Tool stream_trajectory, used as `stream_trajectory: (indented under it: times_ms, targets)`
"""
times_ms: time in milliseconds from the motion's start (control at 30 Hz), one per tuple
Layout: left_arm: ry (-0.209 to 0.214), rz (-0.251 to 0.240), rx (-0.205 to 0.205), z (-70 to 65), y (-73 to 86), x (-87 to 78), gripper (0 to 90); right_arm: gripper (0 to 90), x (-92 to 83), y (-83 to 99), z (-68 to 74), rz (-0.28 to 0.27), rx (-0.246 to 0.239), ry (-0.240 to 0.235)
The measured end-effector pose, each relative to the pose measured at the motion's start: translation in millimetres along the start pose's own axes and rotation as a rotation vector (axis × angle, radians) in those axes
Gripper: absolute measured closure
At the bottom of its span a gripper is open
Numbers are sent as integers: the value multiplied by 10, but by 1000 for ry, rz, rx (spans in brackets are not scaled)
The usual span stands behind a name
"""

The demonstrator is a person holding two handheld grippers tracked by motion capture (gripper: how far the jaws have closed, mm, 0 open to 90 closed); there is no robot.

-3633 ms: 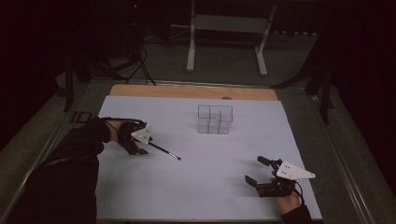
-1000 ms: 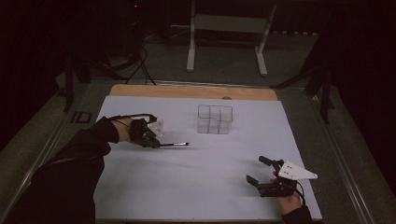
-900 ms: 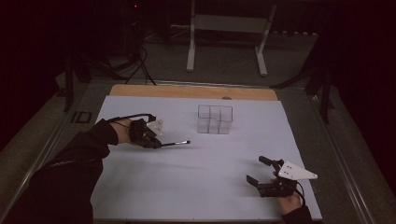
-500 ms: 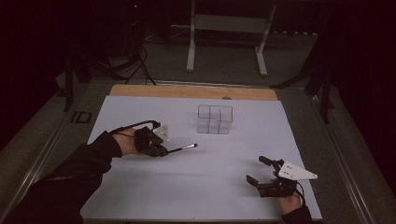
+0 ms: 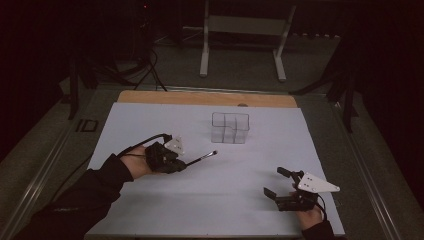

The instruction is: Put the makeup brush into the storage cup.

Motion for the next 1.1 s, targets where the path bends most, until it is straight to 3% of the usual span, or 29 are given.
stream_trajectory:
  times_ms: [67,300,667,900,1100]
  targets:
    - [10,-50,-27,-114,6,7,855,109,2,0,-1,0,1,0]
    - [31,-83,-135,-179,15,48,854,109,1,-5,1,-1,-3,2]
    - [49,-241,-273,-292,159,84,855,109,-3,-9,7,0,-4,1]
    - [16,-336,-356,-342,257,135,855,109,3,-8,6,6,-3,-1]
    - [14,-382,-428,-373,325,157,855,109,3,-7,5,6,-1,-1]
Point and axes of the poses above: each handheld gripper's, and its own axes: x roughly forward along the jaws, y roughly out of its underside, z roughly to its left, the point moved 2 cm from there along x, roughly forward along the jaws, and after that the axes turned 8 degrees about z, right-handed, at the moved point
